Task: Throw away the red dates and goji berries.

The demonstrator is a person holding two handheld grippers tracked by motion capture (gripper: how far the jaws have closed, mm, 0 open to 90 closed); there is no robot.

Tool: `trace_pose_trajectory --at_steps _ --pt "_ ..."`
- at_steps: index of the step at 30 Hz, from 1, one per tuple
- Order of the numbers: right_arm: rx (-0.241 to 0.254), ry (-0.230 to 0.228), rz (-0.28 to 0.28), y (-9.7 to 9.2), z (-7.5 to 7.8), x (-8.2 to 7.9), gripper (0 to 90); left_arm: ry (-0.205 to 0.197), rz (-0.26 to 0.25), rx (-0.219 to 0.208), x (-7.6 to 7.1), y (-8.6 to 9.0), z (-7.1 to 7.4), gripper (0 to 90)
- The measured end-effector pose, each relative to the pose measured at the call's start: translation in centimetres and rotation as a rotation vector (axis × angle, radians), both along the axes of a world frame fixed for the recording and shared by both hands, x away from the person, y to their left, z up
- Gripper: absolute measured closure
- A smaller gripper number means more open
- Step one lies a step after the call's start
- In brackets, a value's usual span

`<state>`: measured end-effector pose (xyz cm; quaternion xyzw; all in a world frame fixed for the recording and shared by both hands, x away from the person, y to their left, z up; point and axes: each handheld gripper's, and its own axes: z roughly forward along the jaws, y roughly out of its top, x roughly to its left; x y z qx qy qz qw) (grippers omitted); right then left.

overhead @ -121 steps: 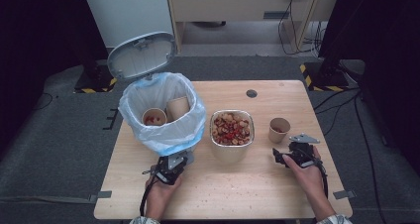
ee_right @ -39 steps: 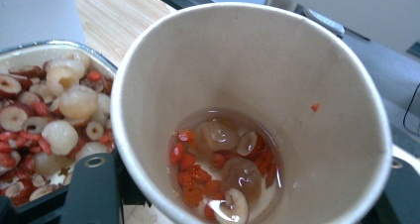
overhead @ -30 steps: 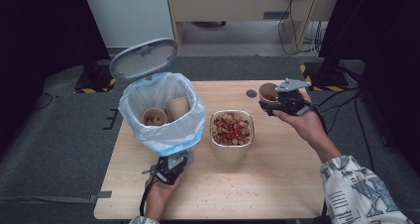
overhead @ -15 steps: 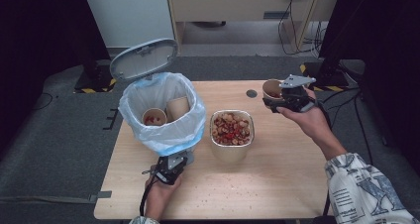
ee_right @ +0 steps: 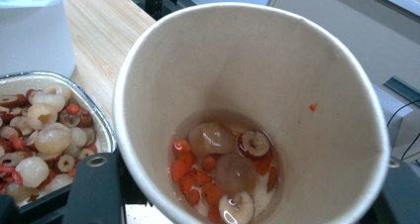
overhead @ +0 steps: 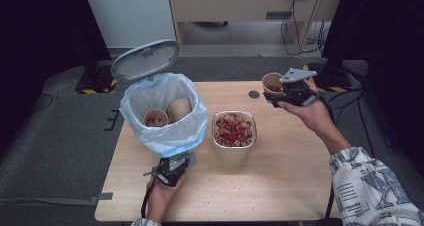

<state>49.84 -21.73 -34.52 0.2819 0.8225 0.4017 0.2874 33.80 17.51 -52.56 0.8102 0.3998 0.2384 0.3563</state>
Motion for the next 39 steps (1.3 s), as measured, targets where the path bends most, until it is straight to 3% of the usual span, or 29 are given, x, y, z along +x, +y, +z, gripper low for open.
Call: trace_pose_trajectory --at_steps 5,10,13,20,23,32,36,39 --pt "-0.011 -0.014 0.037 0.7 0.5 0.1 34.6 0.001 0.005 -0.002 0.0 0.0 0.0 89.8" --pt "-0.013 -0.016 0.026 1.1 0.7 0.5 34.7 0.000 0.006 0.005 0.0 -0.1 0.0 89.8" --pt "-0.028 -0.031 0.069 2.2 0.9 -0.1 34.6 -0.003 0.003 0.000 -0.1 -0.1 0.0 89.8" --pt "-0.036 -0.041 0.078 3.3 1.7 -0.4 34.6 -0.003 0.000 0.002 0.0 -0.1 0.0 89.8" --pt "-0.043 -0.048 0.126 4.3 2.1 -1.0 34.3 -0.003 -0.002 0.002 -0.1 -0.1 0.0 89.8" --pt "-0.020 -0.047 0.104 3.9 2.0 -1.1 34.2 -0.006 -0.001 0.005 -0.1 -0.2 0.0 89.8" --pt "-0.048 -0.057 0.137 4.6 1.9 -1.4 34.0 -0.006 -0.001 0.005 -0.1 -0.1 0.0 89.8" --pt "-0.066 -0.076 0.112 4.4 2.2 -1.1 34.1 -0.006 -0.001 0.005 -0.1 -0.1 0.0 89.8"
